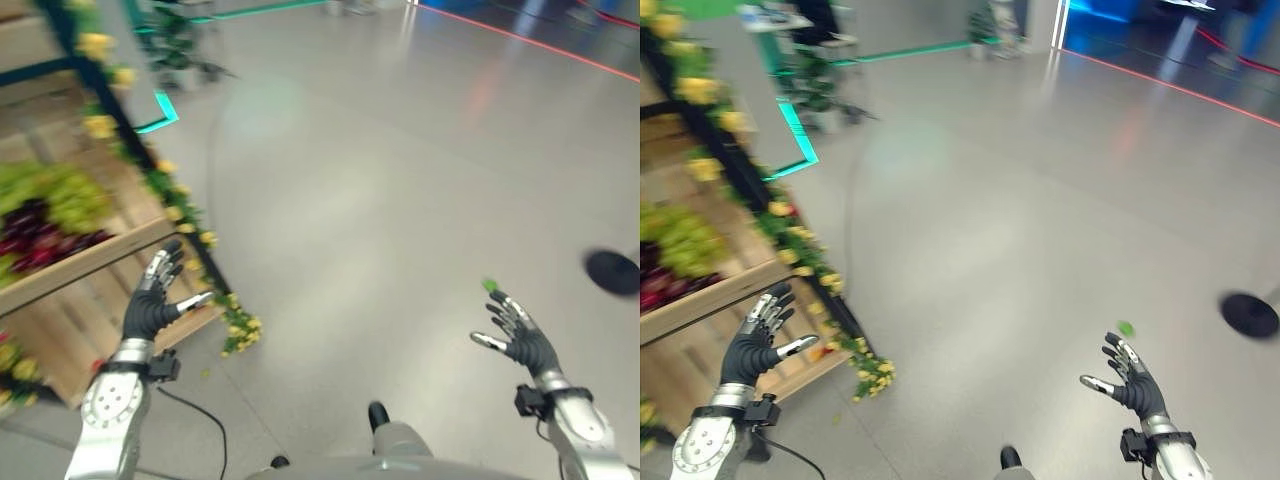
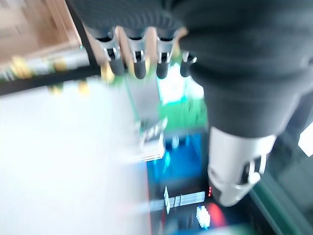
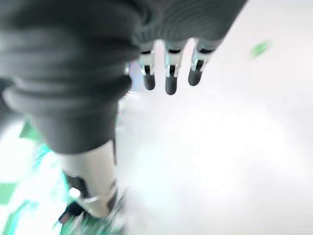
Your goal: Pick up the fruits from the basket on one side to the basket on the other side
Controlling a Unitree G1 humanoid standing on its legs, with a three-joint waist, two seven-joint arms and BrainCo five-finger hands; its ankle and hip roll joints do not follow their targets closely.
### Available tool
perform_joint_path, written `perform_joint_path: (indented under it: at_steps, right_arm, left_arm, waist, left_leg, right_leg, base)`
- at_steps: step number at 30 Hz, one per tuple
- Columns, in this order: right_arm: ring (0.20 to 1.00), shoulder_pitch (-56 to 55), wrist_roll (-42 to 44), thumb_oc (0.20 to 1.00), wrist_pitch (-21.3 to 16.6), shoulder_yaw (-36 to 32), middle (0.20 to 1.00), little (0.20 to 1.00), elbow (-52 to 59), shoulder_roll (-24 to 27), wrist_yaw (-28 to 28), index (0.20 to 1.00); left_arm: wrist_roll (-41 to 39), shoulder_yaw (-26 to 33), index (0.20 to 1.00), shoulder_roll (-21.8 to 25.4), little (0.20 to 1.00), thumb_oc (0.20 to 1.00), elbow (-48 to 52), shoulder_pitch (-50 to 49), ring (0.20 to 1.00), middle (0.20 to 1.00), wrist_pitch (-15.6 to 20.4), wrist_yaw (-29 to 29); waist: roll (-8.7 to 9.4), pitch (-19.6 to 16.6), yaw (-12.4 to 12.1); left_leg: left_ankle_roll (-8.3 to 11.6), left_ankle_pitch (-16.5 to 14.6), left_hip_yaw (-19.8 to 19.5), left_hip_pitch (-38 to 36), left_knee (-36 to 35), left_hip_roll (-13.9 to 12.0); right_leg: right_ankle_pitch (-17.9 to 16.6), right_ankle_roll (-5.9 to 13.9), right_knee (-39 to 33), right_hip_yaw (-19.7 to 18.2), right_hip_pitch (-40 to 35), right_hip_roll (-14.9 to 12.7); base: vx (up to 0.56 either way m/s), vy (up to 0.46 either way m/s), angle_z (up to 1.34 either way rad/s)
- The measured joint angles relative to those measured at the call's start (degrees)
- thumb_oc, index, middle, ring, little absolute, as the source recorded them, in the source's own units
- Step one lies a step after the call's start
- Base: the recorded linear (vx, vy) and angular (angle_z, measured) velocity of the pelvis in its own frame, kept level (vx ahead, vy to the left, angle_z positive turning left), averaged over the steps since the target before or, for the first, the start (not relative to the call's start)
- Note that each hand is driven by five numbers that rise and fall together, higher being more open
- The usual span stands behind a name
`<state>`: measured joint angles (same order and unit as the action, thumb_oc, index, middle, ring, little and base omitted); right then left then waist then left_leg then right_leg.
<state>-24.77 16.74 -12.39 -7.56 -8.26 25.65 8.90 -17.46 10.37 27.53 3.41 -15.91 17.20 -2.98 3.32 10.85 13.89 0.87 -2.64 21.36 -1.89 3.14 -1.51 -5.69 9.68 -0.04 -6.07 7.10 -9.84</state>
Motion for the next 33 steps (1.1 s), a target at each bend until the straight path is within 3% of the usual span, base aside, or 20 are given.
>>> perform_joint_path:
  at_steps: [1,2,4,5,6,7,8,9,11,12,13,14,17,22,24,25,27,28,30,33]
  right_arm:
    - [1.000,0.2,-0.5,1.000,0.0,0.3,1.000,1.000,-0.9,-0.1,0.3,1.000]
    - [1.000,1.7,-0.9,1.000,0.3,0.9,1.000,1.000,-2.5,-0.1,0.1,1.000]
    - [1.000,3.2,-1.6,1.000,0.2,1.7,1.000,1.000,-2.3,0.0,-0.2,1.000]
    - [1.000,4.0,-1.9,1.000,0.2,1.9,1.000,1.000,-1.8,-0.3,-0.3,1.000]
    - [1.000,5.0,-2.0,1.000,0.1,2.4,1.000,1.000,-2.0,-0.2,-0.5,1.000]
    - [1.000,9.9,-2.1,1.000,0.2,3.8,1.000,1.000,-5.0,0.1,-1.6,1.000]
    - [1.000,11.6,-2.1,1.000,0.2,4.0,1.000,1.000,-5.5,-0.3,-2.0,1.000]
    - [1.000,14.4,-2.4,1.000,0.1,5.3,1.000,1.000,-5.4,-0.3,-2.2,1.000]
    - [1.000,14.9,-2.6,1.000,0.0,5.5,1.000,1.000,-4.1,0.0,-2.5,1.000]
    - [1.000,14.2,-2.6,1.000,-0.2,4.9,1.000,1.000,-3.3,1.0,-2.7,1.000]
    - [1.000,13.9,-2.5,1.000,-0.2,4.9,1.000,1.000,-3.1,2.4,-2.8,1.000]
    - [1.000,12.6,-2.5,1.000,-0.2,5.1,1.000,1.000,-3.7,2.1,-2.9,1.000]
    - [1.000,9.4,-2.4,1.000,-0.2,5.2,1.000,1.000,-3.4,2.5,-2.4,1.000]
    - [1.000,8.8,-1.3,1.000,-0.4,3.9,1.000,1.000,-3.7,2.4,-3.1,1.000]
    - [1.000,9.2,-0.8,1.000,-0.9,3.8,1.000,1.000,-3.5,2.5,-3.3,1.000]
    - [1.000,9.6,0.4,1.000,-1.2,3.8,1.000,1.000,-3.3,2.5,-3.4,1.000]
    - [1.000,10.3,1.3,1.000,-1.4,3.7,1.000,1.000,-3.3,2.6,-3.7,1.000]
    - [1.000,11.2,2.3,1.000,-1.5,3.8,1.000,1.000,-3.3,2.4,-4.5,1.000]
    - [1.000,11.5,2.5,1.000,-1.5,3.8,1.000,1.000,-3.3,2.5,-4.6,1.000]
    - [1.000,11.8,2.9,1.000,-1.4,3.9,1.000,1.000,-3.5,1.9,-4.6,1.000]
  left_arm:
    - [0.4,0.1,1.000,-0.4,1.000,1.000,-0.1,-0.1,1.000,1.000,0.1,0.2]
    - [0.5,-0.1,1.000,-1.9,1.000,1.000,-0.7,-0.1,1.000,1.000,-0.1,0.4]
    - [0.5,-0.1,1.000,-3.2,1.000,1.000,-0.8,0.4,1.000,1.000,-0.1,0.9]
    - [0.5,-0.2,1.000,-2.6,1.000,1.000,-0.8,0.6,1.000,1.000,-0.1,1.3]
    - [0.5,0.2,1.000,-2.0,1.000,1.000,-0.8,0.0,1.000,1.000,0.0,1.6]
    - [0.5,0.5,1.000,-3.5,1.000,1.000,-1.9,-0.5,1.000,1.000,-0.2,2.6]
    - [0.5,0.0,1.000,-3.4,1.000,1.000,-1.9,-0.7,1.000,1.000,-0.2,2.8]
    - [0.6,0.1,1.000,-3.4,1.000,1.000,-2.3,-1.0,1.000,1.000,-0.3,3.1]
    - [1.0,-0.8,1.000,-3.9,1.000,1.000,-2.3,-0.8,1.000,1.000,-0.3,3.2]
    - [1.0,-2.6,1.000,-4.0,1.000,1.000,-2.0,0.7,1.000,1.000,-0.1,3.1]
    - [0.9,-3.1,1.000,-4.2,1.000,1.000,-1.7,1.1,1.000,1.000,-0.1,3.1]
    - [0.9,-3.2,1.000,-3.8,1.000,1.000,-2.3,2.6,1.000,1.000,-0.1,3.2]
    - [0.9,-4.8,1.000,-3.0,1.000,1.000,-2.2,4.7,1.000,1.000,-0.1,3.4]
    - [0.9,-10.6,1.000,-2.5,1.000,1.000,-2.6,8.7,1.000,1.000,-0.1,3.1]
    - [0.9,-11.7,1.000,-2.8,1.000,1.000,-2.7,9.6,1.000,1.000,0.0,3.0]
    - [0.8,-11.8,1.000,-3.0,1.000,1.000,-2.6,9.8,1.000,1.000,-0.1,3.0]
    - [0.6,-12.7,1.000,-2.9,1.000,1.000,-2.7,9.7,1.000,1.000,-0.1,3.1]
    - [0.4,-14.0,1.000,-3.6,1.000,1.000,-1.6,9.7,1.000,1.000,-0.1,3.1]
    - [0.4,-15.5,1.000,-4.3,1.000,1.000,-1.5,10.1,1.000,1.000,-0.3,3.0]
    - [0.4,-15.9,1.000,-4.6,1.000,1.000,-1.8,10.2,1.000,1.000,-0.5,3.0]
  waist:
    - [-0.52,0.1,-1.4]
    - [-2.69,0.8,-3.4]
    - [-3.95,0.9,-4.2]
    - [-2.14,-0.1,-5.4]
    - [-1.71,-0.5,-7.4]
    - [-2.88,-1.1,-10.2]
    - [-3.12,-1.3,-11.7]
    - [-2.98,-1.4,-14.1]
    - [-2.35,-1.5,-12.9]
    - [-2.30,-1.6,-11.4]
    - [-3.65,-1.8,-10.1]
    - [-4.03,-2.5,-9.2]
    - [-2.56,-3.4,-7.7]
    - [-3.38,-3.1,-4.3]
    - [-3.80,-2.9,-4.5]
    - [-3.90,-2.6,-4.3]
    - [-3.41,-1.9,-6.7]
    - [-1.96,-1.1,-7.0]
    - [-0.99,-0.5,-7.8]
    - [-0.14,0.0,-8.6]
  left_leg:
    - [0.38,0.0,3.3,-0.1,0.1,-1.7]
    - [1.05,0.0,6.9,-0.3,-0.3,-4.8]
    - [2.43,1.1,11.6,-1.0,-0.3,-7.3]
    - [3.54,1.7,13.4,-1.9,-0.7,-7.4]
    - [4.09,1.3,14.2,-2.2,-0.5,-7.0]
    - [4.64,1.9,21.5,-3.1,1.4,-10.5]
    - [4.50,1.9,21.5,-3.6,2.2,-11.7]
    - [4.58,1.7,19.5,-4.4,5.0,-13.7]
    - [4.93,0.7,16.6,-2.3,7.1,-13.2]
    - [4.97,0.9,15.3,-1.6,1.6,-8.2]
    - [2.83,3.0,14.9,-1.4,-0.9,-6.8]
    - [4.83,1.8,17.7,-2.5,-0.8,-8.5]
    - [4.73,1.7,17.9,-2.9,0.6,-9.8]
    - [4.61,1.9,18.1,-3.9,5.0,-13.1]
    - [4.38,2.0,17.9,-4.2,10.1,-15.7]
    - [4.28,2.5,15.2,-4.0,15.7,-18.0]
    - [4.94,2.7,8.9,-2.2,22.4,-19.9]
    - [7.95,-0.3,-4.6,0.6,22.4,-12.2]
    - [8.82,-1.8,-9.5,2.8,19.5,-7.2]
    - [5.59,-2.1,-13.8,5.5,9.0,-5.0]
  right_leg:
    - [1.3,-1.47,0.4,6.0,1.5,-0.9]
    - [3.9,-4.40,7.6,15.6,4.0,-1.1]
    - [7.7,-4.70,17.5,24.7,4.3,-3.5]
    - [7.7,-4.98,17.8,27.4,2.0,-4.9]
    - [9.4,-4.39,16.3,30.9,0.8,-6.3]
    - [11.1,-7.36,11.5,42.8,-1.9,-6.2]
    - [9.8,-9.82,11.3,47.0,-3.0,-6.2]
    - [6.6,-8.98,11.9,48.1,-2.9,-5.8]
    - [6.9,-8.74,10.0,43.1,-2.9,-5.0]
    - [6.0,-7.03,8.8,39.5,-2.5,-4.7]
    - [6.3,-6.59,9.0,39.1,-2.0,-3.3]
    - [7.1,-6.68,9.5,38.1,-1.9,-2.2]
    - [8.1,-7.33,9.6,36.6,-1.1,-1.2]
    - [9.8,-8.90,10.2,32.8,-0.5,2.3]
    - [10.5,-10.15,10.0,30.5,-1.3,3.3]
    - [11.3,-11.40,10.3,28.4,-1.2,5.6]
    - [11.1,-12.98,9.8,25.0,-2.6,6.3]
    - [10.3,-13.40,8.7,19.8,-3.4,6.4]
    - [8.7,-13.94,5.6,15.6,-4.7,7.2]
    - [8.3,-14.06,2.1,10.4,-7.6,9.6]
  base:
    - [-0.27,-0.076,-1.27]
    - [-0.16,-0.060,-1.25]
    - [-0.21,-0.128,-0.70]
    - [-0.18,-0.140,-0.65]
    - [-0.11,-0.136,-1.39]
    - [-0.01,-0.083,-1.50]
    - [0.02,-0.249,-2.12]
    - [0.02,-0.221,-1.47]
    - [0.03,-0.229,-0.63]
    - [0.03,-0.284,-0.24]
    - [0.03,-0.347,-0.44]
    - [0.02,-0.257,-0.42]
    - [0.01,-0.241,-0.41]
    - [0.05,-0.273,-0.57]
    - [0.11,-0.280,-0.84]
    - [0.00,-0.238,-1.15]
    - [-0.03,-0.120,-1.24]
    - [0.10,-0.045,-1.25]
    - [0.12,-0.028,-1.01]
    - [0.18,0.050,-0.97]
